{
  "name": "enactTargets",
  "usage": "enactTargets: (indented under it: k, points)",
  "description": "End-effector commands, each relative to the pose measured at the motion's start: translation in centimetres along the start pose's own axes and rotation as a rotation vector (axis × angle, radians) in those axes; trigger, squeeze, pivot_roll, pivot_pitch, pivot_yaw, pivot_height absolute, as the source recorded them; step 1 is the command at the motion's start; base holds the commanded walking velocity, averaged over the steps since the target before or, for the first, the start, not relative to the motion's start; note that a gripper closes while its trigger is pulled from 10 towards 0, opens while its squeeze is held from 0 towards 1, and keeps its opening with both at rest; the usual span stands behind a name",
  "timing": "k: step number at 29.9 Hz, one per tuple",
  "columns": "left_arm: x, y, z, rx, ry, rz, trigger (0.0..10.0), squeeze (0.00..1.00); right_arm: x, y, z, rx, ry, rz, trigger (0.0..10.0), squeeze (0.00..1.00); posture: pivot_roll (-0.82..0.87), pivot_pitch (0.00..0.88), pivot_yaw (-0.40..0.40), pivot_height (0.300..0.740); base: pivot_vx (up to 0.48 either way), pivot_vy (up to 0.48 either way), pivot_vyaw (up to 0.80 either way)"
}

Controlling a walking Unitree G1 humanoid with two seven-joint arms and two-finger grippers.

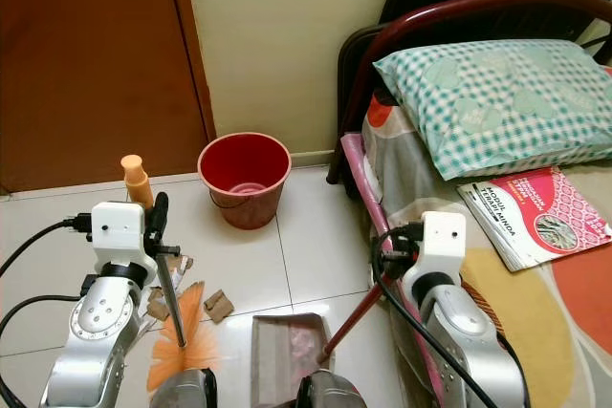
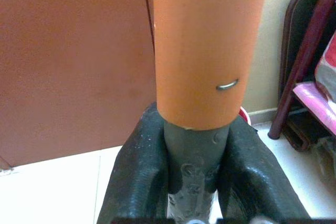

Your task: Sweep floor

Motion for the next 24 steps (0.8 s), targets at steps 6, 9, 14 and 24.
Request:
enactTargets:
  k: [6, 9, 14, 24]
  points:
    - [0.2, 0.0, -0.1, -0.004, -0.015, 0.008, 10.0, 0.0, 0.5, -1.0, -0.5, -0.023, 0.037, 0.061, 10.0, 0.0, 0.01, 0.138, -0.049, 0.74, 0.0, 0.0, 0.0]
    - [0.4, -0.2, 0.1, -0.008, -0.013, 0.013, 10.0, 0.0, 0.4, -1.2, -0.6, -0.016, 0.054, 0.072, 10.0, 0.0, 0.01, 0.131, -0.051, 0.74, 0.0, 0.0, 0.0]
    - [0.0, -0.2, 0.6, -0.013, -0.007, 0.005, 10.0, 0.0, 0.3, -1.9, -0.5, -0.02, 0.056, 0.11, 10.0, 0.0, 0.01, 0.117, -0.058, 0.74, 0.0, 0.0, 0.0]
    - [0.1, -0.4, 0.9, -0.009, -0.001, 0.007, 10.0, 0.0, 1.4, -2.9, -0.5, -0.015, 0.088, 0.179, 10.0, 0.0, 0.01, 0.118, -0.063, 0.74, -0.132, 0.0, 0.0]
Point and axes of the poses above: a point about 5 cm out from each wrist's last joint towards the gripper, its own y axis pointing back from the gripper into the wrist, its own x axis along the axis of the wrist's last joint, z = x × y, the point moved 4 cm from there along -y, pointing out of the wrist towards the gripper, and after that the axes turned 4 degrees about y, right-handed, at the moved point
